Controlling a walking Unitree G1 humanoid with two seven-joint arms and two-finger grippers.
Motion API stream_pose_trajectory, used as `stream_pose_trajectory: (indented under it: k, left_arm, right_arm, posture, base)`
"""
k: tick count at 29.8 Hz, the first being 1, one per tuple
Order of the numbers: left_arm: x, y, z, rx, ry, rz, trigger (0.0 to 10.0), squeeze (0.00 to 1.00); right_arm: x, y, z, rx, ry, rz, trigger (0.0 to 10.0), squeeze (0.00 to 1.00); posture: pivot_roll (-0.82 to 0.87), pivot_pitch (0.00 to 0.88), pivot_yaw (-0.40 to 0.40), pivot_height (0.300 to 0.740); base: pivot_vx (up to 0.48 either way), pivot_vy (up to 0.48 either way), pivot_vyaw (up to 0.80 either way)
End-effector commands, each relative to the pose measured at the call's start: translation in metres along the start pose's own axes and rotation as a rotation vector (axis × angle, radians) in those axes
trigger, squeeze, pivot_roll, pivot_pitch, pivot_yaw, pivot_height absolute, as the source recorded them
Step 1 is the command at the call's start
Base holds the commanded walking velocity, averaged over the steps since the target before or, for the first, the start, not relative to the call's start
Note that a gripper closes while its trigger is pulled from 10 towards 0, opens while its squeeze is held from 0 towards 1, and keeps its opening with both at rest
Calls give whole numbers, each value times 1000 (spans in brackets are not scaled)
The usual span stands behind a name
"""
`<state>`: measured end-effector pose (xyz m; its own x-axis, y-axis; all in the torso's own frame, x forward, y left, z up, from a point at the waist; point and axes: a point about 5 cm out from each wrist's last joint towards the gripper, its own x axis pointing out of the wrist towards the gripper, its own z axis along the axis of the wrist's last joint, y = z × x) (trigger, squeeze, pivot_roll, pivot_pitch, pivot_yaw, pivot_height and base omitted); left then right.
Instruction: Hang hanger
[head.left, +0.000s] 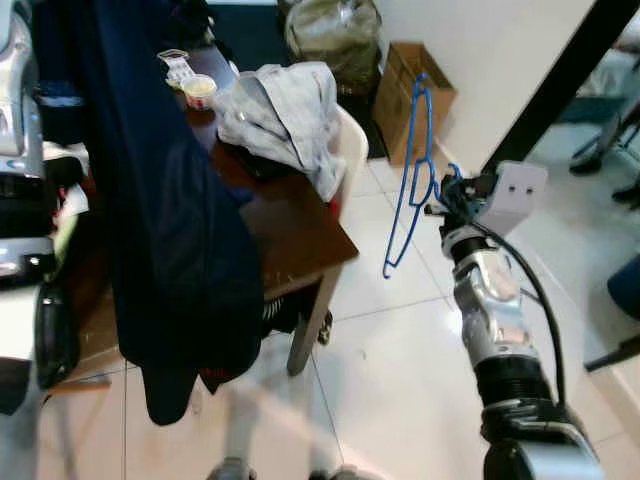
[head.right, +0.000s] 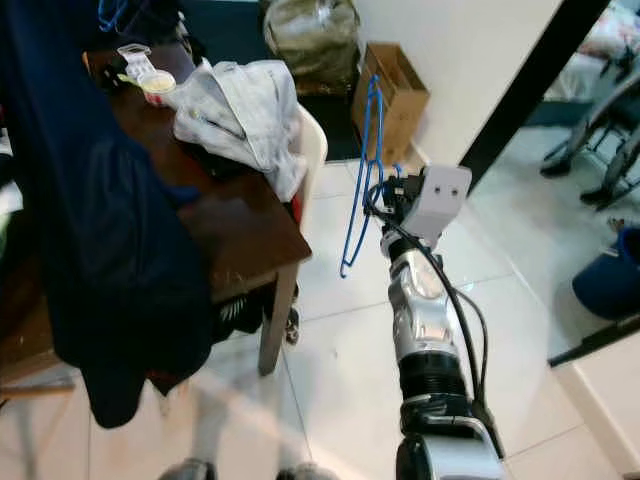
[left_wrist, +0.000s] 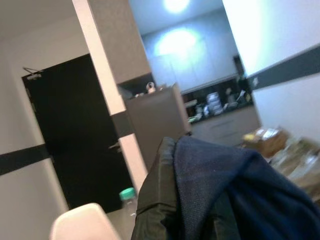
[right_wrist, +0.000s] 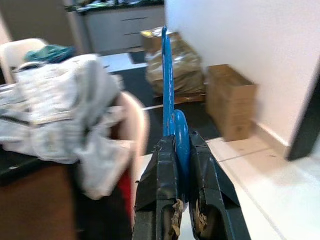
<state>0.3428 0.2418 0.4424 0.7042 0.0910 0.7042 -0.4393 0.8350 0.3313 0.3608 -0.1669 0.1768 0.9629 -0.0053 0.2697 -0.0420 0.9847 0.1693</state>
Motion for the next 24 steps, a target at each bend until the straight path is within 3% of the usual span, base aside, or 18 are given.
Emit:
stream_pose_trajectory:
  k: [1, 4, 6, 8, 10, 11, 12, 13, 15, 16, 17, 19, 20, 24]
  left_arm:
    - [3, -11, 9, 31, -51, -45, 10000, 0]
    - [4, -20, 1, 74, -44, -86, 10000, 0]
    - [2, -34, -8, 106, -39, -140, 10000, 0]
    - [2, -34, -8, 106, -39, -140, 10000, 0]
    - [-5, -60, -18, 106, -40, -251, 10000, 0]
    - [-5, -60, -18, 106, -40, -251, 10000, 0]
    - [-11, -76, -24, 120, -41, -320, 10000, 0]
    - [-11, -76, -24, 120, -41, -320, 10000, 0]
    - [-32, -107, -48, 212, 14, -478, 10000, 0]
    - [-32, -107, -48, 212, 14, -478, 10000, 0]
    - [-42, -114, -58, 224, 48, -512, 10000, 0]
    - [-61, -117, -76, 169, 173, -503, 10000, 0]
    - [-61, -117, -76, 169, 173, -503, 10000, 0]
    - [-86, -126, -99, 40, 312, -553, 10000, 0]
  right_arm:
    - [-3, -6, 0, -2, -9, -22, 10000, 0]
    - [-4, -6, -1, -5, -13, -29, 10000, 0]
    - [-5, -6, -2, -8, -15, -29, 10000, 0]
    - [-5, -6, -2, -8, -15, -29, 10000, 0]
    - [-5, -7, -2, -8, -19, -31, 10000, 0]
    - [-5, -7, -2, -8, -19, -31, 10000, 0]
    - [-5, -8, -2, -8, -21, -32, 10000, 0]
    - [-5, -8, -2, -8, -21, -32, 10000, 0]
    - [-5, -8, -1, -10, -25, -33, 10000, 0]
    - [-5, -8, -1, -10, -25, -33, 10000, 0]
    - [-6, -8, -1, -10, -29, -34, 10000, 0]
    - [-8, -13, 1, -11, -34, -49, 10000, 0]
    - [-8, -13, 1, -11, -34, -49, 10000, 0]
    - [-12, -15, -2, -15, -23, -47, 10000, 0]
  posture:
    - [98, 32, -37, 740]
    - [96, 35, -37, 740]
    - [95, 40, -37, 740]
    - [95, 40, -37, 740]
    - [93, 42, -40, 740]
    - [93, 42, -40, 740]
    - [93, 42, -40, 740]
    - [93, 42, -40, 740]
    - [83, 43, -28, 740]
    - [83, 43, -28, 740]
    - [73, 46, -19, 740]
    - [68, 55, -24, 740]
    - [68, 55, -24, 740]
    - [68, 63, -32, 740]
  base:
    - [398, 0, 0]
    - [398, 0, 0]
    - [399, 0, 0]
    - [398, 0, 0]
    - [386, 0, 0]
    - [375, 0, 0]
    - [375, 0, 0]
    - [375, 0, 0]
    - [161, 0, 0]
    - [0, 0, 0]
    - [0, 0, 0]
    - [0, 0, 0]
    - [0, 0, 0]
    - [0, 0, 0]
